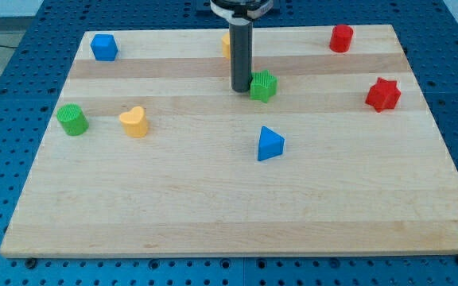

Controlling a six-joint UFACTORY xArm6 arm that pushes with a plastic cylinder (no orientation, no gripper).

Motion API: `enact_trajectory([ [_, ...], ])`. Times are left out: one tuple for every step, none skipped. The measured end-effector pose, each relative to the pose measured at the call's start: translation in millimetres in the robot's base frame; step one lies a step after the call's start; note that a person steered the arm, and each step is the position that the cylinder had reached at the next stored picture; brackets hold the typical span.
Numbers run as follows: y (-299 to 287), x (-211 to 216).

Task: Place the yellow heart on top of the red star

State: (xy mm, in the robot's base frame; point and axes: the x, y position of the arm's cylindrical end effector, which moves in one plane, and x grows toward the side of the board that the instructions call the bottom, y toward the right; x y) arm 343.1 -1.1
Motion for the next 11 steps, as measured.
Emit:
enact_trajectory([
  [-30.0, -19.3],
  [23.0, -20.7],
  [55.5, 51.7],
  [70.5, 77.3],
  [87.2, 20.9],
  [194.0, -9.0],
  [227.3, 23.4],
  [178.7, 94.8],
  [131.4, 101.9],
  [30.3, 73.9],
  [-38.7, 72.2],
])
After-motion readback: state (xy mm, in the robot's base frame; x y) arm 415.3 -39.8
